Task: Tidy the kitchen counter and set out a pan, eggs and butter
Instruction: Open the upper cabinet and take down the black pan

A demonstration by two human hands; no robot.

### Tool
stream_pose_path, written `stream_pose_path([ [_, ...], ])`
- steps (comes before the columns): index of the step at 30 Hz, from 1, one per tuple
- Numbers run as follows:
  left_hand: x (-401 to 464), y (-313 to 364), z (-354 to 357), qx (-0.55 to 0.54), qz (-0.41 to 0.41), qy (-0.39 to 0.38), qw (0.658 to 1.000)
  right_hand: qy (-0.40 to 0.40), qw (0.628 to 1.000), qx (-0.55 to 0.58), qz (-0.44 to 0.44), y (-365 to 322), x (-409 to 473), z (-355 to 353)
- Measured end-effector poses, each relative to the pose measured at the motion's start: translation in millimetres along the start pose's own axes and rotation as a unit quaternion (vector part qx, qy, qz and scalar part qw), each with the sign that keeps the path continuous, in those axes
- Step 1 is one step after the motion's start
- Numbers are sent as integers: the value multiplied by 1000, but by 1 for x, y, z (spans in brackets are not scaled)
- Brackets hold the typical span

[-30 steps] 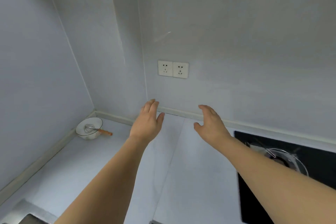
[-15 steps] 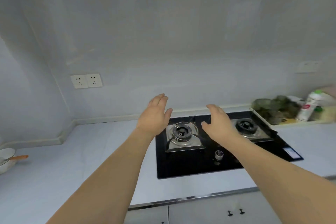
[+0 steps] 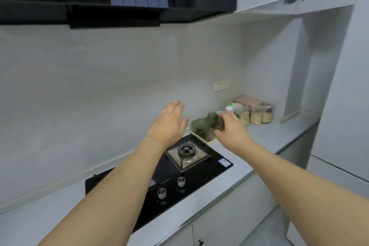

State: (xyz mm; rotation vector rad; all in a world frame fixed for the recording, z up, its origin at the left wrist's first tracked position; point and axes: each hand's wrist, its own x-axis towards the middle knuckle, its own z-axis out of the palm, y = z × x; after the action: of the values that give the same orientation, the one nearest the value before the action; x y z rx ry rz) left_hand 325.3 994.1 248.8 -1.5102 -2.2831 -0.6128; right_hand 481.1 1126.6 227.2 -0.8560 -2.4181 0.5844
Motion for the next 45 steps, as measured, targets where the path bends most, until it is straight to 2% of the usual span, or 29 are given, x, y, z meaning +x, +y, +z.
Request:
stream_pose_path([
  [8, 86, 70, 28, -4, 78, -10, 997, 63, 997, -5, 42, 71, 29, -59],
  [15, 168, 118, 77, -9, 140, -13, 990, 88, 993, -35, 66, 134, 75, -92],
  [19, 226, 137, 91, -3, 179, 5, 984, 76, 993, -52, 75, 159, 114, -123],
  [25, 294, 158, 107, -34, 188, 42, 981, 95, 990, -73, 70, 189, 170, -166],
  [37, 394, 208, 125, -3, 219, 63, 974, 117, 988, -81, 65, 244, 241, -215],
  [45, 449, 243, 137, 32, 176, 63, 982, 110, 991, -67, 24, 280, 293, -251],
])
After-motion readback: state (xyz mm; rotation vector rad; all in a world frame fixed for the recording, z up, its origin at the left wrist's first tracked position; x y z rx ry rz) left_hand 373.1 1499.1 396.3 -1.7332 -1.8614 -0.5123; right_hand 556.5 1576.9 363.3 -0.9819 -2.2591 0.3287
